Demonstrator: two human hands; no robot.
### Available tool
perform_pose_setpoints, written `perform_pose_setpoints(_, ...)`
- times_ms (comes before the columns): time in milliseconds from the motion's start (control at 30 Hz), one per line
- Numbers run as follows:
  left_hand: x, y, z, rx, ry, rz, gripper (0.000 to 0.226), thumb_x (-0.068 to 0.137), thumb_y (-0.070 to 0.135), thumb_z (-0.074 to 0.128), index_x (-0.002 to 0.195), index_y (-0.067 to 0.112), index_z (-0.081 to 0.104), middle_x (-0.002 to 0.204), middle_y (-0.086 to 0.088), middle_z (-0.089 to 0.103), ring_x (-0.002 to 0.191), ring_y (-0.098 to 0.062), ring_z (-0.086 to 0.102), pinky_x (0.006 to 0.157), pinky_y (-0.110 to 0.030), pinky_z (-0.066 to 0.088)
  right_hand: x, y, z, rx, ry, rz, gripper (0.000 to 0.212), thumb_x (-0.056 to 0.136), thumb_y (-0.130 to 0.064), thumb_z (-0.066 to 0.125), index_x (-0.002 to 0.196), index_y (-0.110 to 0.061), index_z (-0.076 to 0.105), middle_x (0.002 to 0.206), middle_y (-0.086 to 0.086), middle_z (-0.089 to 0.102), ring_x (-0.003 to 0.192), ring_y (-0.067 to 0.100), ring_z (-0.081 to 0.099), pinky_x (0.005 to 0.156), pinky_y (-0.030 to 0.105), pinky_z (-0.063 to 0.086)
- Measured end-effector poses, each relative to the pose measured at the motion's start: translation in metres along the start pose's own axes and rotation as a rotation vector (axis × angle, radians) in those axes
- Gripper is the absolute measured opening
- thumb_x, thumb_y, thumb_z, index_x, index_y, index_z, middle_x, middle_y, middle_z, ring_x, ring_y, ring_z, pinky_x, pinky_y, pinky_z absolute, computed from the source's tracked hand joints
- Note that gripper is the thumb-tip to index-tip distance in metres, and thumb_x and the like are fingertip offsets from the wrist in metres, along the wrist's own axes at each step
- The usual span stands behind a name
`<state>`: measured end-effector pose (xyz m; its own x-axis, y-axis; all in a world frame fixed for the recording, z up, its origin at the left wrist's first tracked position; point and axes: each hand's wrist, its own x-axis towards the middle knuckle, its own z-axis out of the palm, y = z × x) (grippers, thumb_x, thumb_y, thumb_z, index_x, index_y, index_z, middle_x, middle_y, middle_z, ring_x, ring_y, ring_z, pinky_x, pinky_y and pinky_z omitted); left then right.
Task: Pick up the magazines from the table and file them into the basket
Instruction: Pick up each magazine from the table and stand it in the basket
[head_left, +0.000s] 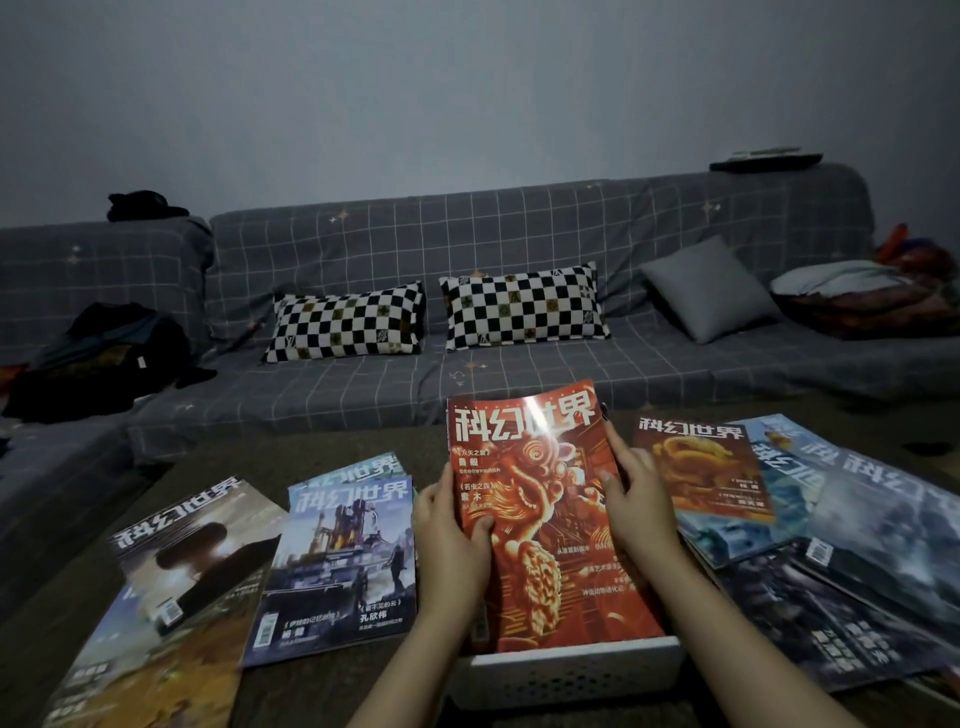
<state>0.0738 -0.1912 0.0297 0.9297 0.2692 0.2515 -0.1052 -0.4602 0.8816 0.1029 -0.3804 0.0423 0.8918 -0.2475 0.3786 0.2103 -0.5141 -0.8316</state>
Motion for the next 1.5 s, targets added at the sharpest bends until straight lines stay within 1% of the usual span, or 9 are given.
perform_pose_setpoints(100, -0.003, -0.004, 0.000, -0.004, -0.021, -0.031, 0.076, 0.081, 0.018, 0.070, 0.144, 0.030, 0.030, 0.119, 0.014, 0.034, 0.111, -0.008, 0.047, 0.098, -0.037, 0.048, -0.004, 0.008, 0.003, 0.002, 0.036, 0.005, 0.056, 0.094, -0.007, 0.045, 0.142, -0.031, 0.030, 0.104, -0.005, 0.042, 0.091, 0.005, 0.046, 0.068, 0.011, 0.037)
perform_pose_setpoints(233, -0.005, -0.007, 0.001, 0.011, -0.028, -0.009, 0.077, 0.077, 0.023, 0.075, 0.143, 0.025, 0.035, 0.121, 0.011, 0.041, 0.112, -0.012, 0.051, 0.097, -0.037, 0.048, -0.009, 0.017, 0.004, -0.075, 0.063, 0.056, 0.055, 0.094, -0.010, 0.047, 0.142, -0.029, 0.031, 0.110, -0.004, 0.044, 0.113, 0.015, 0.036, 0.092, 0.029, 0.034)
perform_pose_setpoints(400, -0.006, -0.008, 0.002, 0.047, -0.011, 0.015, 0.076, 0.074, 0.028, 0.078, 0.140, 0.022, 0.041, 0.112, 0.015, 0.042, 0.104, -0.007, 0.051, 0.084, -0.022, 0.045, -0.012, 0.020, 0.002, -0.025, 0.069, 0.093, 0.055, 0.093, -0.011, 0.049, 0.142, -0.029, 0.032, 0.110, -0.003, 0.037, 0.116, 0.019, 0.036, 0.094, 0.033, 0.038)
perform_pose_setpoints(533, -0.007, -0.011, 0.003, -0.002, -0.046, 0.004, 0.077, 0.075, 0.025, 0.077, 0.142, 0.026, 0.037, 0.126, 0.011, 0.052, 0.111, -0.008, 0.054, 0.088, -0.026, 0.048, -0.015, 0.018, -0.001, 0.050, 0.037, 0.155, 0.055, 0.094, -0.013, 0.049, 0.142, -0.032, 0.031, 0.132, 0.003, 0.036, 0.119, 0.021, 0.044, 0.095, 0.043, 0.049)
perform_pose_setpoints(667, -0.008, -0.012, 0.004, 0.023, -0.077, -0.010, 0.081, 0.077, 0.027, 0.075, 0.145, 0.031, 0.030, 0.121, 0.009, 0.062, 0.089, 0.002, 0.055, 0.066, -0.010, 0.043, -0.018, 0.015, -0.001, 0.051, -0.057, 0.171, 0.058, 0.095, -0.018, 0.047, 0.145, -0.035, 0.022, 0.141, 0.004, 0.045, 0.116, 0.025, 0.054, 0.089, 0.049, 0.052)
perform_pose_setpoints(867, -0.010, -0.011, 0.003, 0.111, -0.080, 0.024, 0.081, 0.079, 0.030, 0.073, 0.145, 0.033, 0.026, 0.103, 0.017, 0.062, 0.073, 0.011, 0.050, 0.060, -0.010, 0.041, -0.018, 0.013, -0.001, 0.024, -0.095, 0.236, 0.057, 0.096, -0.021, 0.045, 0.145, -0.035, 0.019, 0.136, 0.006, 0.049, 0.112, 0.024, 0.057, 0.086, 0.045, 0.053)
perform_pose_setpoints(1100, -0.012, -0.009, 0.006, 0.075, -0.070, 0.034, 0.076, 0.083, 0.028, 0.068, 0.146, 0.032, 0.024, 0.120, 0.006, 0.062, 0.097, -0.010, 0.061, 0.077, -0.029, 0.054, -0.019, 0.013, 0.002, 0.011, -0.084, 0.220, 0.060, 0.096, -0.021, 0.045, 0.147, -0.032, 0.016, 0.136, 0.006, 0.049, 0.118, 0.025, 0.053, 0.092, 0.047, 0.050)
perform_pose_setpoints(1333, -0.019, 0.000, -0.004, -0.033, -0.037, 0.087, 0.056, 0.091, 0.029, 0.056, 0.142, 0.029, 0.032, 0.127, 0.006, 0.058, 0.093, 0.003, 0.053, 0.074, -0.022, 0.048, -0.026, -0.005, 0.003, -0.157, 0.044, 0.026, 0.063, 0.093, -0.024, 0.049, 0.147, -0.027, 0.017, 0.155, -0.004, 0.021, 0.143, 0.019, 0.017, 0.115, 0.045, 0.022)
perform_pose_setpoints(1500, -0.018, -0.001, -0.030, -0.024, 0.001, 0.101, 0.048, 0.093, 0.030, 0.052, 0.139, 0.025, 0.039, 0.137, 0.005, 0.048, 0.094, 0.011, 0.045, 0.069, -0.004, 0.038, -0.044, -0.041, 0.023, -0.010, -0.037, -0.132, 0.049, 0.093, -0.028, 0.049, 0.140, -0.033, 0.035, 0.145, -0.010, 0.038, 0.134, 0.009, 0.031, 0.109, 0.037, 0.031)
